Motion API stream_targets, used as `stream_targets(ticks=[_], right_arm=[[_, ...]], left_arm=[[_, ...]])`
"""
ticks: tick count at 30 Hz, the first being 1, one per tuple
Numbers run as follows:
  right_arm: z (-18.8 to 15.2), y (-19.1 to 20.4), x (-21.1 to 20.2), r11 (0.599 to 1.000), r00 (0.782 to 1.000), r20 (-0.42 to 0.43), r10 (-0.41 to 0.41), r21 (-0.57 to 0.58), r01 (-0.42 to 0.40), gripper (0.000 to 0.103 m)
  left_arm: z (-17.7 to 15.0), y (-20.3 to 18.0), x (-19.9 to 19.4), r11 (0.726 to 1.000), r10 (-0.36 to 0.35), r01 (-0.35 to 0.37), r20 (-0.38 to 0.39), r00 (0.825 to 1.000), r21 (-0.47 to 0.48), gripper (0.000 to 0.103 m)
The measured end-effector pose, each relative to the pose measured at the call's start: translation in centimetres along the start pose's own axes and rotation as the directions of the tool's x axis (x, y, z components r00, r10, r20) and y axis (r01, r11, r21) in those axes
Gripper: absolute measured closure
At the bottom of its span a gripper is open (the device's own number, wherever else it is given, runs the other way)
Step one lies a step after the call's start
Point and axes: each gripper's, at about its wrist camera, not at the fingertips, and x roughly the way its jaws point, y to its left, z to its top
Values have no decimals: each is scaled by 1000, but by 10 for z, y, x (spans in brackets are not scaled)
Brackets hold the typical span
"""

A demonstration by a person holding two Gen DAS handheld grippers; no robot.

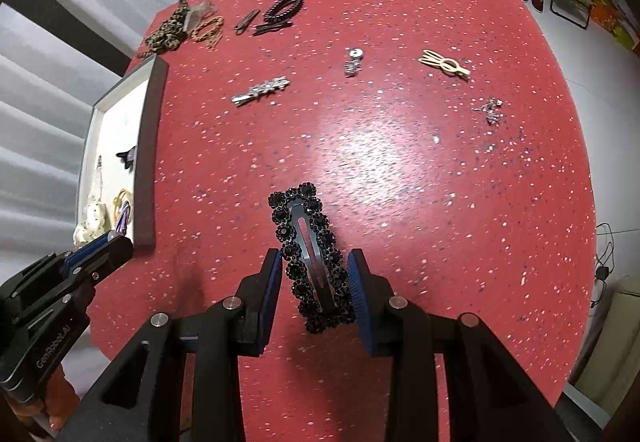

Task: Organize jewelry
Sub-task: 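Carry the lilac hair tie with the left tool while the right tool carries the black clip to the tray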

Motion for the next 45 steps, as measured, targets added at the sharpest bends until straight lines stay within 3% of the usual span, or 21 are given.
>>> stream_targets(ticks=[22, 36, 45], right_arm=[[14, 124, 5, 987, 998, -4, 61, -148, -61, 67], [57, 192, 23, 963, 996, 5, 94, -255, -90, 67], [93, 230, 42, 944, 994, 2, 113, -313, -107, 67]], left_arm=[[-18, 110, -36, 986, 52, -44, 52, 997, -158, 89], [13, 185, -38, 960, 128, -96, 107, 986, -263, 88], [45, 214, -22, 952, 148, -105, 131, 980, -286, 88]])
